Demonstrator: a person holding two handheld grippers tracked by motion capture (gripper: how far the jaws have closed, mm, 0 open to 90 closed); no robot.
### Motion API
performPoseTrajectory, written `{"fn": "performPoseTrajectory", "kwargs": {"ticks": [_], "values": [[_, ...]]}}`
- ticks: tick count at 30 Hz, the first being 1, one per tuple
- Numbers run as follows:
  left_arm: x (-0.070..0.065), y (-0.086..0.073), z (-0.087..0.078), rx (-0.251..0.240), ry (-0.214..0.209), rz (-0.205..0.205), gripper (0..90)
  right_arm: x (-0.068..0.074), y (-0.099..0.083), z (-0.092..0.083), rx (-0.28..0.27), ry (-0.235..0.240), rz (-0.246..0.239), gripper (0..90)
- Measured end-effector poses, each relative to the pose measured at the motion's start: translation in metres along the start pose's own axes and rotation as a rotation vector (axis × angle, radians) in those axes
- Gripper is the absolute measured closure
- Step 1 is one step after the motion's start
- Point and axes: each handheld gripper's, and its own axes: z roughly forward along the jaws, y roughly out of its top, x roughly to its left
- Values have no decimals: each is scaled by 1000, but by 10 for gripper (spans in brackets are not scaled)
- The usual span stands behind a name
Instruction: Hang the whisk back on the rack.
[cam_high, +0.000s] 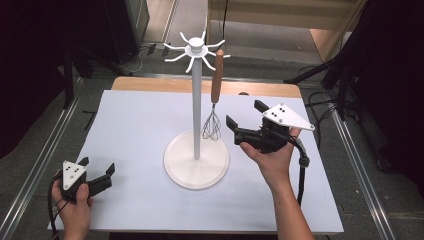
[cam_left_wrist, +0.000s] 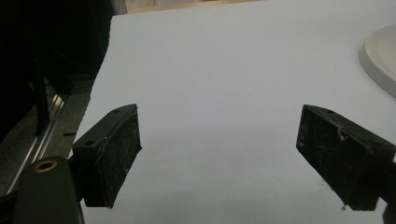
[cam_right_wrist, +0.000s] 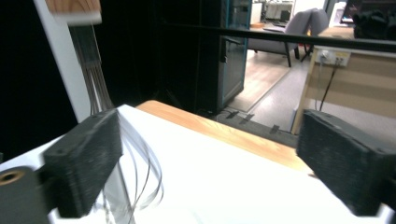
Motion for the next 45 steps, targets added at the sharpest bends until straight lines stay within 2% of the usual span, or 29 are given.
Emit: {"fn": "performPoseTrajectory", "kwargs": {"ticks": [3,8,13,25,34,45], "values": [[0,0,0,1,0,1,146,-6,-9,-3,0,0,2,4],[0,0,0,0,0,-2,146,-15,-26,-7,12,-13,5,0],[0,0,0,2,1,3,146,-22,-47,-9,44,-66,-1,0],[-1,0,0,5,4,7,146,-33,-97,-3,119,-118,34,0],[0,0,0,1,0,3,146,-44,-120,-6,160,-173,52,0],[0,0,0,2,0,3,146,-63,-138,-18,202,-228,59,0]]}}
